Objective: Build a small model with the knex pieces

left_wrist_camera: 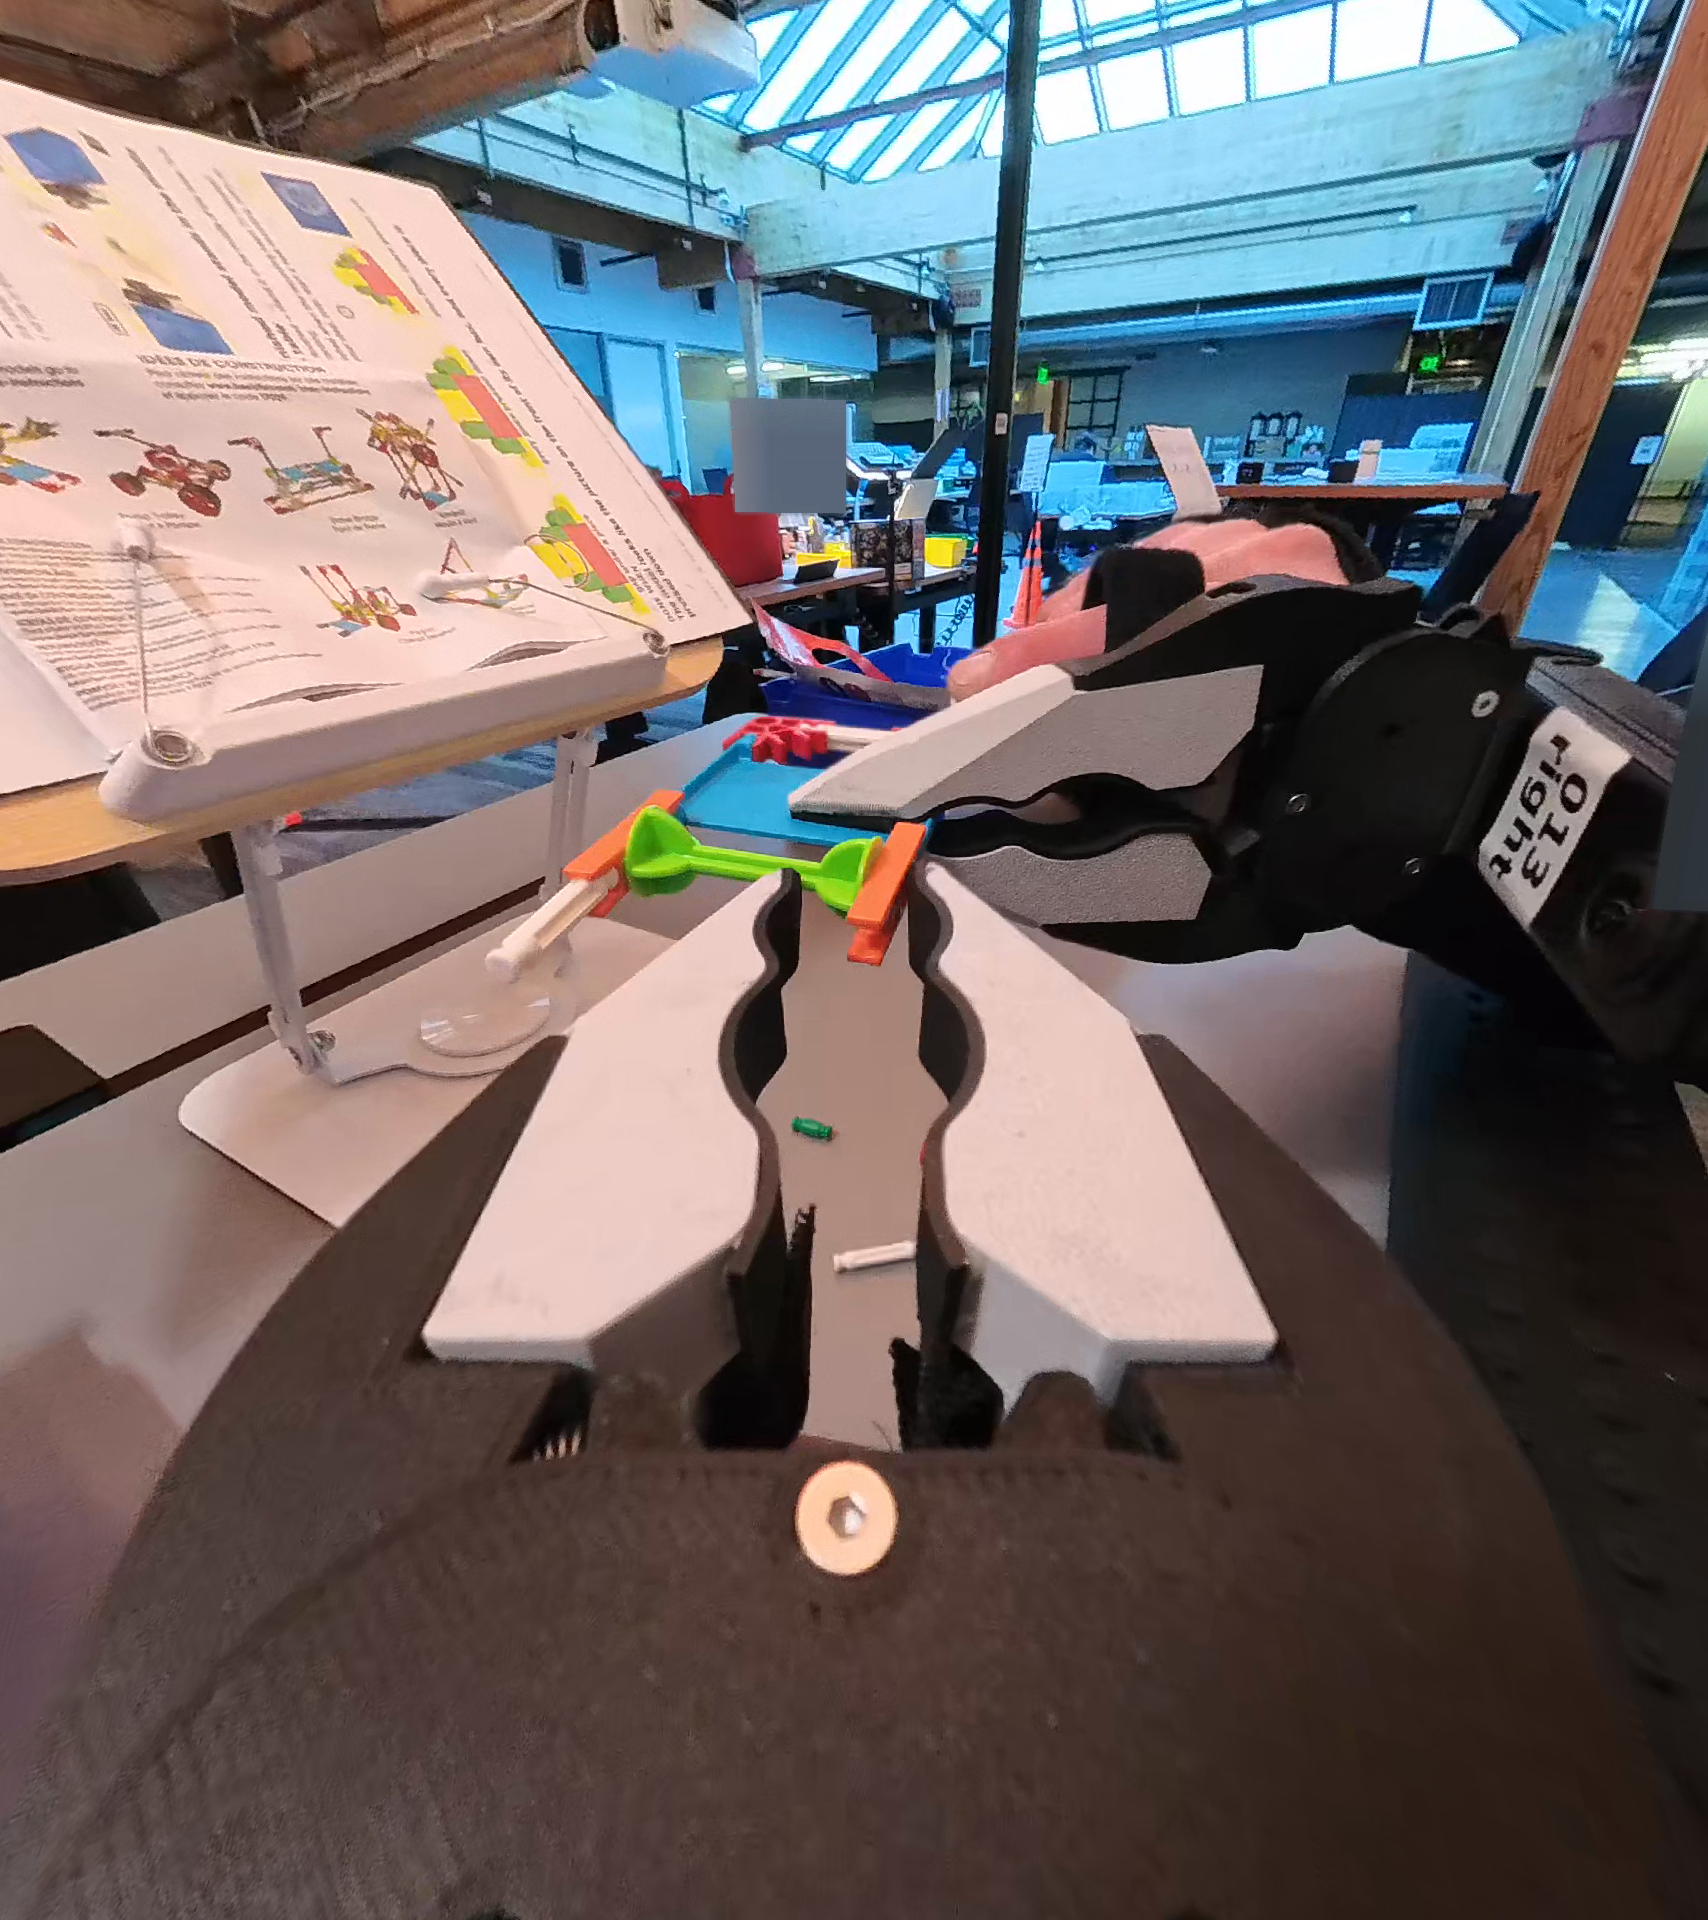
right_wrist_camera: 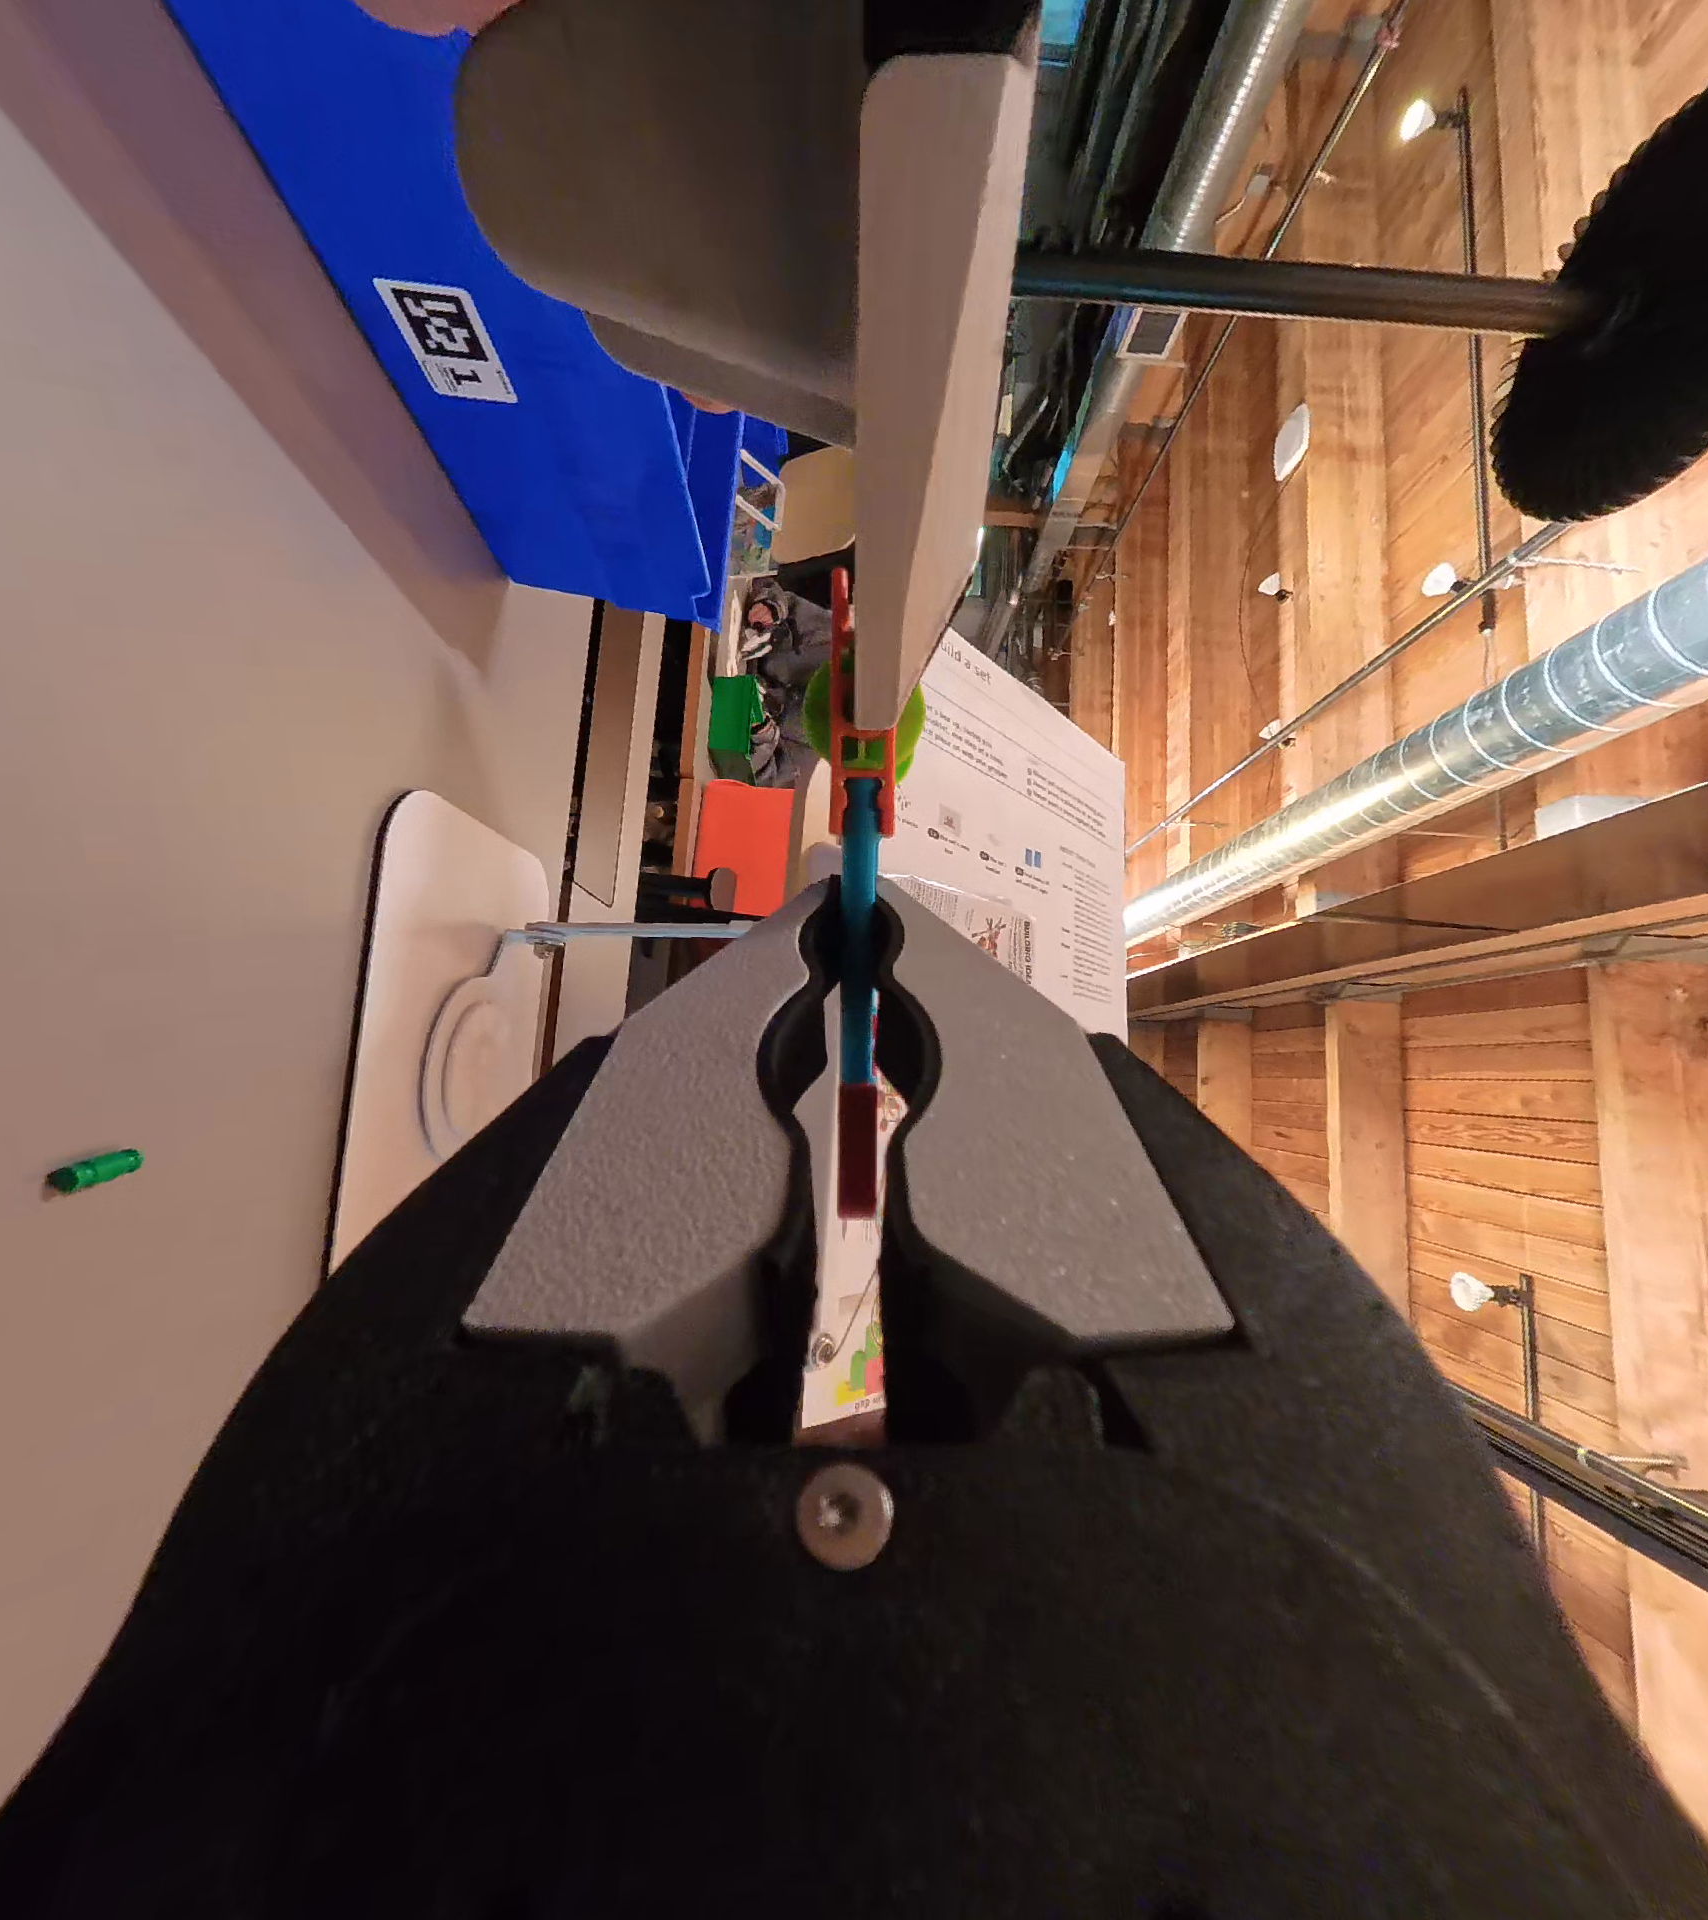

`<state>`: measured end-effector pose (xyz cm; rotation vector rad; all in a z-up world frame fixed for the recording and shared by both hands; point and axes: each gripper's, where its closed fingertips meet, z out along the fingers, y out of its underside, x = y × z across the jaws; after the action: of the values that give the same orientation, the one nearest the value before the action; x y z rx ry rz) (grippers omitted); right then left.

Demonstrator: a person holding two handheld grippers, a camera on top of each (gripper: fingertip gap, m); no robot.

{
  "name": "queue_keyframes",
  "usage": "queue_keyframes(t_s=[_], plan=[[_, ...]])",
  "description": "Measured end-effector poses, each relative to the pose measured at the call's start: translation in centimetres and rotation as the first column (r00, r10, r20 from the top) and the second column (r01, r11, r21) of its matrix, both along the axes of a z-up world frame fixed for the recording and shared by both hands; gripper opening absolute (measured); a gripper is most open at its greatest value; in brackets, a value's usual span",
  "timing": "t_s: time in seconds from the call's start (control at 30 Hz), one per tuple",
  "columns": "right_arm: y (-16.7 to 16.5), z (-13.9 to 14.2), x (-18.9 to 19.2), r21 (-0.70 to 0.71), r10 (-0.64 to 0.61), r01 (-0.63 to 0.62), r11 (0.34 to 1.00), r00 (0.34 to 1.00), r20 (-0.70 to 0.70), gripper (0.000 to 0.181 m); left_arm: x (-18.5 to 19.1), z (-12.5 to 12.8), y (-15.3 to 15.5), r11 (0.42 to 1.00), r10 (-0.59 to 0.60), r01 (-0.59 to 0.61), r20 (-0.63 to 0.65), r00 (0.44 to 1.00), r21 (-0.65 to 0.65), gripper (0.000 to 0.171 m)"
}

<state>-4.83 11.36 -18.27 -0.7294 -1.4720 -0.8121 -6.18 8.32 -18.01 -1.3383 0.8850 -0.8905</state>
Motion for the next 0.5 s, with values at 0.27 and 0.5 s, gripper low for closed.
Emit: queue_keyframes(t_s=[0.27,0.5], plan=[[-1.1,-1.1,-0.6,-0.149,0.108,-0.116,0.982,0.992,-0.063,0.011,0.0,-0.3,0.1,0.998,-0.001,0.003,-0.023,1.0,0.056,0.013],[-3.3,-0.4,0.0,-0.555,0.185,-0.381,0.74,0.907,-0.377,0.028,0.4,-0.7,-0.7,0.981,0.005,0.019,-0.12,0.993,0.194,0.013]])
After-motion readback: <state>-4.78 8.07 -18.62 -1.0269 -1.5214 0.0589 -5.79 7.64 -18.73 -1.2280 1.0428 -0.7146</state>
